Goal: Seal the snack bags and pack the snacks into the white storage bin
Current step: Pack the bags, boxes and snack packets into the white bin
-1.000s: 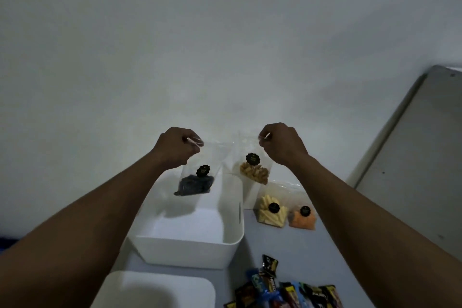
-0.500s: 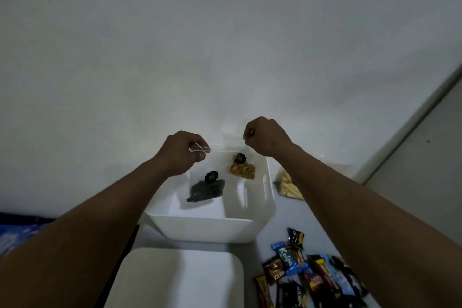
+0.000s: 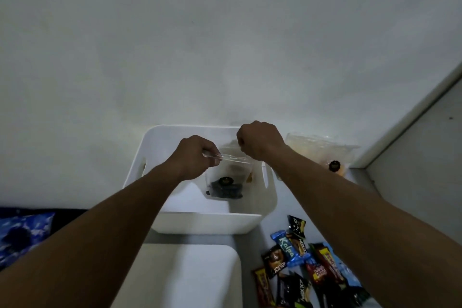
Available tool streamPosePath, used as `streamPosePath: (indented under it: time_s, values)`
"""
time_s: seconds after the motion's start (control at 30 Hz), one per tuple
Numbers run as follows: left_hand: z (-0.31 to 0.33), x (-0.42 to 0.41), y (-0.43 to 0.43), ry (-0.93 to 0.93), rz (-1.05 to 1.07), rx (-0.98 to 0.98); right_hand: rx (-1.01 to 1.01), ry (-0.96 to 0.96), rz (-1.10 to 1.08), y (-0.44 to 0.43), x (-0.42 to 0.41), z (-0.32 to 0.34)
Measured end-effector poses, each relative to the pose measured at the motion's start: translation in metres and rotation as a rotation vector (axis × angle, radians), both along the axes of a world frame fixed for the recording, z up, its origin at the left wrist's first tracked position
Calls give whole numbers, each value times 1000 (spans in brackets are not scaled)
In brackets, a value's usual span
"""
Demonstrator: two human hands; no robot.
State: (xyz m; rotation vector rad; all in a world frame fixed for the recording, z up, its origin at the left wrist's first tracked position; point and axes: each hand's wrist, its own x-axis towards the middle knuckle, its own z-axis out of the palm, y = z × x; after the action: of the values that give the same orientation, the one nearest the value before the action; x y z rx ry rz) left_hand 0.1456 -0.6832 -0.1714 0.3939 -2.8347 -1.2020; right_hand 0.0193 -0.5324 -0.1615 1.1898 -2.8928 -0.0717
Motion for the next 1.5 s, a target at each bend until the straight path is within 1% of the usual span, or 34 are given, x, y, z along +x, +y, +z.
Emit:
streamPosePath:
  time_s: [0.2,0.4,0.53,0.67,0.77,0.87,0.97,1.07,1.3,1.5]
  values:
    - [-22,-17,11,-14,-16,-15,9,-7,28,-5,-15,-3]
    - [-37,-34,22,15,89,-17,18,14,59,-7,-23,-10]
    - [-40,-44,25,49,146,-64,-47,-6,27,6,-28,-8]
    - [-41,-44,28,91,188,-129,-183,20,-48,26,-26,-8]
    - [-34,-37,31,92,191,-187,-261,-31,-89,41,-20,-12]
    - [-26,-27,36,83,151,-233,-282,-88,-124,53,-12,-13]
    - [-16,-22,47,79,82,-263,-310,-112,-152,64,-6,-7]
    - [-2,-28,64,97,58,-282,-332,-118,-180,80,-5,3]
    - [23,-66,130,161,-29,-323,-328,-126,-299,150,-26,17]
    - [16,-114,193,148,-139,-425,-296,-182,-416,220,-58,7]
